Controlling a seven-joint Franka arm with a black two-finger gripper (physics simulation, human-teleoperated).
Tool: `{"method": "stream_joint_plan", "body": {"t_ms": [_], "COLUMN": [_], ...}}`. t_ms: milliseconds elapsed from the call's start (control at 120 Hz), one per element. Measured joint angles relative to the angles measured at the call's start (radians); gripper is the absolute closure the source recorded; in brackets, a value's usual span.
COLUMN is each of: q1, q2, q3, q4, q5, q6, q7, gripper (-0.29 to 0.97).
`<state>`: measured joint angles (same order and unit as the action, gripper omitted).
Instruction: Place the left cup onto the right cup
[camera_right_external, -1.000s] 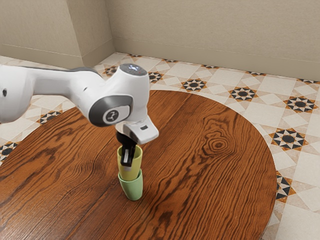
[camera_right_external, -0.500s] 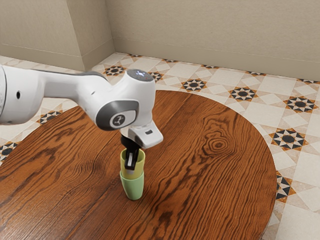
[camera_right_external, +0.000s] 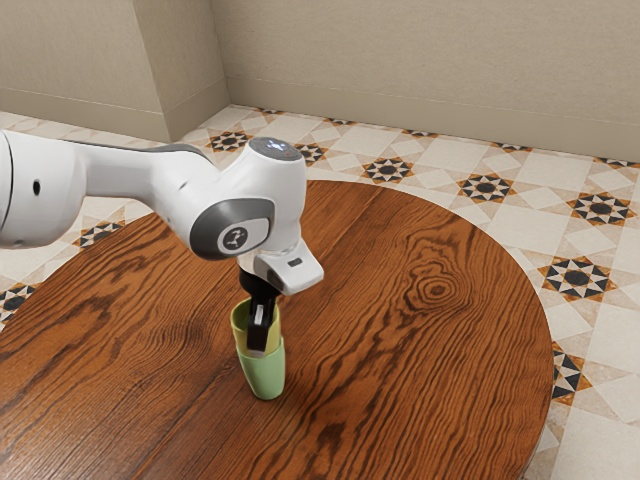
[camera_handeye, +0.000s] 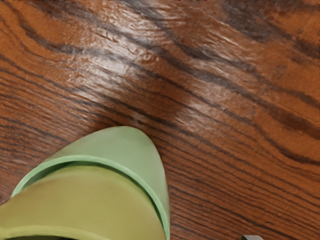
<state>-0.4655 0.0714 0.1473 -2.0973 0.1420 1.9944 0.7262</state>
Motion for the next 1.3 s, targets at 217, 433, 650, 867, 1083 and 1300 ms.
{"method": "stream_joint_plan", "body": {"t_ms": [217, 433, 650, 867, 1083, 1300], "q1": [-0.001, -0.002, -0.001, 0.0, 0.002, 0.003], "q2": [-0.002, -0.007, -0.029, -0.066, -0.09, -0.096], "q3": [0.0, 0.0, 0.0, 0.0, 0.0, 0.0], "q4": [0.001, 0.002, 0.001, 0.001, 0.009, 0.087], "q5": [-0.001, -0.001, -0.002, -0.001, 0.001, 0.002], "q6": [0.0, -0.001, -0.008, -0.026, -0.049, -0.091], "q7": [0.002, 0.003, 0.003, 0.003, 0.002, 0.005], "gripper": [0.08, 0.03, 0.01, 0.0, 0.0, 0.0]}}
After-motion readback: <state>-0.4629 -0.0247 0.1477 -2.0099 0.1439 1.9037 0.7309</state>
